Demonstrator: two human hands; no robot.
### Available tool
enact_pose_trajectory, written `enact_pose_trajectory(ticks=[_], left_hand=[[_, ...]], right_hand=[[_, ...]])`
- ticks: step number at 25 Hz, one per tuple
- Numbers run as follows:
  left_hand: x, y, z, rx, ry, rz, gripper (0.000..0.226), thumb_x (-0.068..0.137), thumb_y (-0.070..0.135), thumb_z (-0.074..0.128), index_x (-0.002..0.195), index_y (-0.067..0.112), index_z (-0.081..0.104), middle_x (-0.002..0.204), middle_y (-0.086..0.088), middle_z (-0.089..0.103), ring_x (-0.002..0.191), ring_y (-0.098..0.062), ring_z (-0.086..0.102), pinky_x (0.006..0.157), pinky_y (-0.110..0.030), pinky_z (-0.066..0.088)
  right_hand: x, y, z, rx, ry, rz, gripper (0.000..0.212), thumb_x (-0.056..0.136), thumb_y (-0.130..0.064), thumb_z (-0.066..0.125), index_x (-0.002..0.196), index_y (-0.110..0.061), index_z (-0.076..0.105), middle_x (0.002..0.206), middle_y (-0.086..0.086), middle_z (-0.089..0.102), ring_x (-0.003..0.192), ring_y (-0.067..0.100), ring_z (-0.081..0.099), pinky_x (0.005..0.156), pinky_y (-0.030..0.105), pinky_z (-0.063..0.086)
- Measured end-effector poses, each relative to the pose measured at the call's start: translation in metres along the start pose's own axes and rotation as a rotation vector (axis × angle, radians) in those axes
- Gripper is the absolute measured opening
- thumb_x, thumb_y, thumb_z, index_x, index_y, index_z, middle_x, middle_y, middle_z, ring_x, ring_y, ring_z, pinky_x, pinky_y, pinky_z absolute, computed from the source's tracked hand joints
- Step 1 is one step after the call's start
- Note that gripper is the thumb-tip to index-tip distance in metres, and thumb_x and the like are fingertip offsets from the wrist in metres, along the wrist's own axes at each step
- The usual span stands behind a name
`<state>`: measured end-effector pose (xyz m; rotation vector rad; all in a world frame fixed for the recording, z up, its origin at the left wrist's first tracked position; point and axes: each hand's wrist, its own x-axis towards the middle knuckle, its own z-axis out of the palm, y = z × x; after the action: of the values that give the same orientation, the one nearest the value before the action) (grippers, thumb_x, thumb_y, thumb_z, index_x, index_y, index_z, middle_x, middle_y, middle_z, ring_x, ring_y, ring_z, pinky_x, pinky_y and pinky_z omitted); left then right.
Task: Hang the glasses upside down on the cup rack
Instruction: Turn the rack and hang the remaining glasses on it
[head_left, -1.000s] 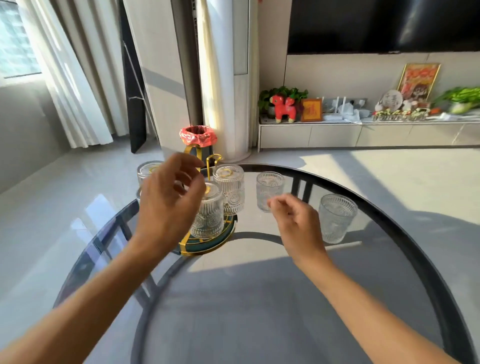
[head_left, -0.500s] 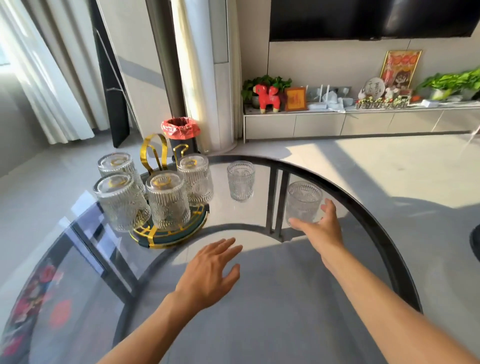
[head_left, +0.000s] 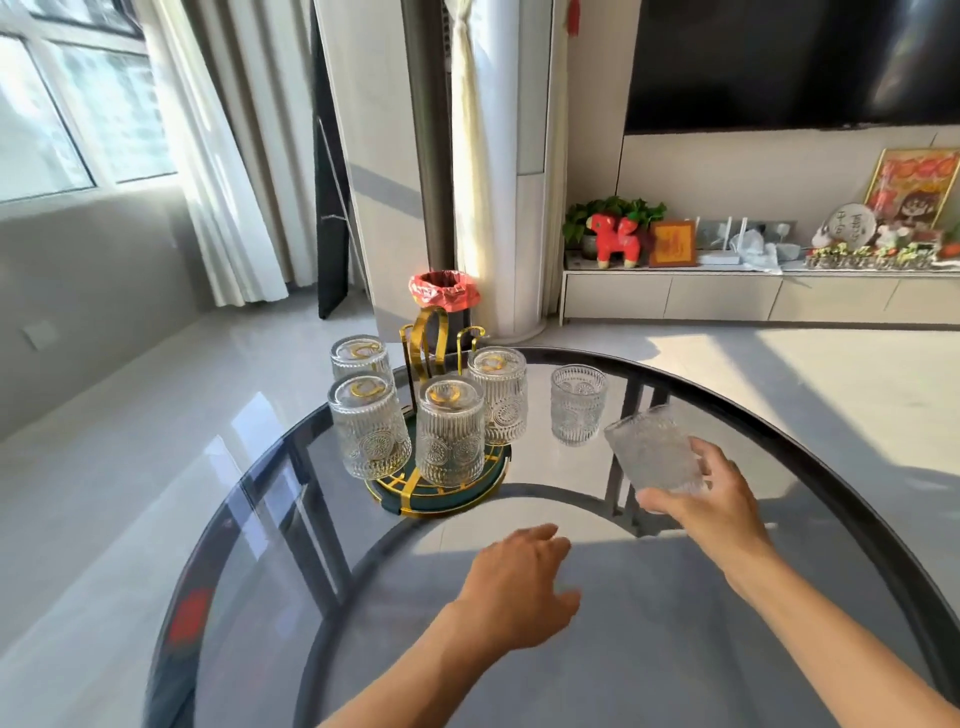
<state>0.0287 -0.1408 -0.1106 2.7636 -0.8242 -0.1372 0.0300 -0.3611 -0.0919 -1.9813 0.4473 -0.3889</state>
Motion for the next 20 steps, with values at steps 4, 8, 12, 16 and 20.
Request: enact_pose_trajectory(ticks=[4,8,12,16,20], left_hand=[[-0.028,0.001,-0.069,-0.243,0.497,-0.049,0.033,0.083,0.045,0.052,0.104,0.028,0.071,0.100,0.015,0.074,0.086,-0.003,0.067,0.073,-0.024,0.053],[-0.020,-0.043,-0.154,-0.313,0.758,-0.049,0.022,0.084,0.035,0.055,0.088,0.024,0.074,0.081,0.013,0.075,0.069,-0.006,0.068,0.063,-0.028,0.057],[0.027,-0.103,-0.196,0.009,0.743,-0.140,0.025,0.092,0.026,0.053,0.097,0.016,0.075,0.104,-0.001,0.077,0.095,-0.026,0.066,0.078,-0.037,0.054],[0.062,-0.134,-0.200,0.029,0.569,0.130,0.035,0.097,0.026,0.047,0.090,0.003,0.073,0.099,-0.011,0.076,0.093,-0.032,0.066,0.077,-0.047,0.053],[0.069,-0.151,-0.197,-0.125,0.595,0.212,0.038,0.097,0.030,0.047,0.087,0.007,0.076,0.106,-0.004,0.078,0.092,-0.022,0.071,0.077,-0.042,0.057]], right_hand=[[0.004,-0.093,0.001,0.179,-0.117,-0.238,0.061,0.053,-0.045,0.084,0.109,-0.034,0.063,0.102,-0.006,0.071,0.083,0.009,0.069,0.063,0.020,0.051],[0.035,-0.184,0.029,0.202,0.035,-0.393,0.067,0.057,-0.043,0.086,0.113,-0.025,0.054,0.103,-0.002,0.066,0.087,0.013,0.065,0.069,0.028,0.053],[0.067,-0.232,0.066,-0.057,0.089,-0.530,0.055,0.059,-0.038,0.085,0.103,-0.020,0.057,0.102,-0.002,0.059,0.095,0.019,0.056,0.069,0.027,0.040],[0.093,-0.242,0.109,-0.291,0.042,-0.547,0.049,0.060,-0.034,0.086,0.098,-0.016,0.060,0.099,0.003,0.061,0.091,0.023,0.058,0.068,0.031,0.045],[0.106,-0.230,0.138,-0.422,-0.062,-0.502,0.044,0.059,-0.027,0.087,0.093,-0.017,0.061,0.092,-0.002,0.054,0.082,0.020,0.053,0.057,0.027,0.037]])
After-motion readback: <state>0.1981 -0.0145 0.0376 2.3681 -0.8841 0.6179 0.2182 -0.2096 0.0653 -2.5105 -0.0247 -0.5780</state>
